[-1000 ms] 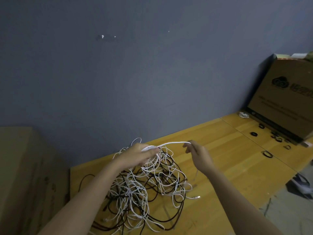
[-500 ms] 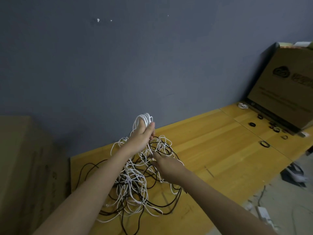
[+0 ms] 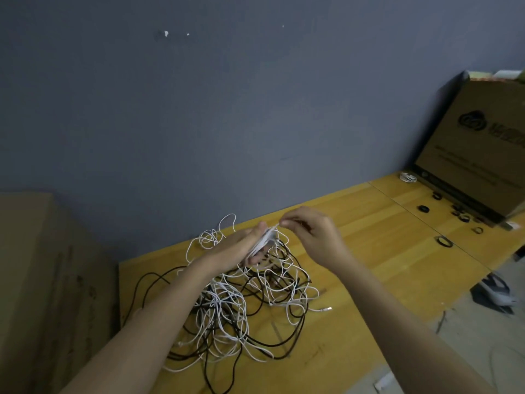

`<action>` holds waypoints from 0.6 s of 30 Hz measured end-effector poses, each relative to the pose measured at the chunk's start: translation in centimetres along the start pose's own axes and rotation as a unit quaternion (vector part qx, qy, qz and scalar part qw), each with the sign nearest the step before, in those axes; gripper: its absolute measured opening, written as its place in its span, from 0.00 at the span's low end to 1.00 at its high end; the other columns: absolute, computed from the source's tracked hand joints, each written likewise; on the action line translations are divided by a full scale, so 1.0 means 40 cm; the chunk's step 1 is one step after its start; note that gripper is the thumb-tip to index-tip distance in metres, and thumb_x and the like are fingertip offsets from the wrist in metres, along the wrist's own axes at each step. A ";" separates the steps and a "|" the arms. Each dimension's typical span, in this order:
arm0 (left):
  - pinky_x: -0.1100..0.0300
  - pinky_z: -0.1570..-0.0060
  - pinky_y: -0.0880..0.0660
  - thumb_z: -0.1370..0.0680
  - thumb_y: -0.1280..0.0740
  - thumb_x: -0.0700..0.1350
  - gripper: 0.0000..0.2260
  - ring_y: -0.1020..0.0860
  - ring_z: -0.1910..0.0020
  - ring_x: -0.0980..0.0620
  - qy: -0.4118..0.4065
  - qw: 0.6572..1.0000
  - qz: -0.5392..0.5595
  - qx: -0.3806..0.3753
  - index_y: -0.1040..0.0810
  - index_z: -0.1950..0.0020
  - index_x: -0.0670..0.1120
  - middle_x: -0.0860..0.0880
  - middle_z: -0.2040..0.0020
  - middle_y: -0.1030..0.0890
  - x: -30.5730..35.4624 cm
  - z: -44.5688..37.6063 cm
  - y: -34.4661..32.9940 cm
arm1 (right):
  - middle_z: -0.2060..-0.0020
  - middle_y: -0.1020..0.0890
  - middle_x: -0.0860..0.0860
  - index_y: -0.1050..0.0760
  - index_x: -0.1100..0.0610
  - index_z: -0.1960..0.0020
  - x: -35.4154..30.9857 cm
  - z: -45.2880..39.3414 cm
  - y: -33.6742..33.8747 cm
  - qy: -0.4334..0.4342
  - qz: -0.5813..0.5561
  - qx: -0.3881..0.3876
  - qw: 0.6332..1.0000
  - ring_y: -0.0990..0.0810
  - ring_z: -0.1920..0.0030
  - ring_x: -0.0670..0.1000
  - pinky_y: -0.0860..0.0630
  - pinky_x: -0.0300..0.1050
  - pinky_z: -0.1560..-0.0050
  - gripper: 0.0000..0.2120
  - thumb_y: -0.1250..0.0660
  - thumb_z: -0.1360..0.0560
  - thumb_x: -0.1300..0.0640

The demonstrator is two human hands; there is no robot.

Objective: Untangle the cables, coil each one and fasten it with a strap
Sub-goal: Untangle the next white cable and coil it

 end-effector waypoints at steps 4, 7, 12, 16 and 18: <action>0.58 0.64 0.34 0.19 0.41 0.53 0.17 0.39 0.77 0.56 -0.047 0.984 0.166 -0.047 0.27 0.68 0.53 0.54 0.77 0.36 0.051 0.016 -0.019 | 0.58 0.20 0.50 0.20 0.51 0.51 0.009 0.016 -0.027 -0.116 -0.175 0.004 0.978 0.27 0.66 0.41 0.31 0.36 0.62 0.06 0.32 0.26 0.52; 0.60 0.67 0.31 0.22 0.41 0.54 0.18 0.41 0.79 0.56 -0.032 0.980 0.198 0.004 0.35 0.70 0.48 0.53 0.79 0.38 0.059 0.012 -0.018 | 0.55 0.17 0.54 0.20 0.58 0.45 0.007 0.055 -0.088 -0.235 -0.298 -0.086 0.921 0.18 0.54 0.49 0.23 0.45 0.52 0.25 0.44 0.21 0.40; 0.65 0.72 0.33 0.25 0.44 0.64 0.23 0.34 0.78 0.54 0.023 0.984 0.129 0.123 0.33 0.70 0.46 0.51 0.79 0.32 0.038 0.002 -0.001 | 0.54 0.18 0.48 0.24 0.50 0.47 -0.021 0.086 -0.122 -0.219 -0.233 -0.092 0.943 0.20 0.50 0.43 0.24 0.42 0.45 0.22 0.47 0.22 0.35; 0.60 0.65 0.32 0.21 0.42 0.60 0.25 0.29 0.75 0.56 0.034 0.972 0.040 0.231 0.32 0.73 0.46 0.51 0.76 0.28 0.009 -0.014 0.006 | 0.62 0.24 0.51 0.27 0.59 0.53 -0.019 0.096 -0.142 -0.195 -0.133 0.001 0.972 0.27 0.57 0.53 0.29 0.51 0.55 0.31 0.50 0.25 0.31; 0.56 0.64 0.33 0.21 0.42 0.61 0.26 0.30 0.73 0.53 0.028 0.962 -0.024 0.269 0.33 0.72 0.45 0.48 0.74 0.29 -0.001 -0.018 0.013 | 0.64 0.26 0.47 0.28 0.59 0.54 -0.033 0.100 -0.144 -0.206 -0.118 0.018 0.971 0.29 0.58 0.48 0.32 0.43 0.57 0.27 0.51 0.23 0.37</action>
Point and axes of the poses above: each hand's wrist, its own z-axis away from the middle knuckle, its own y-axis out of the back of the hand, x = y × z, the point moved 4 cm from there along -z, towards the middle knuckle
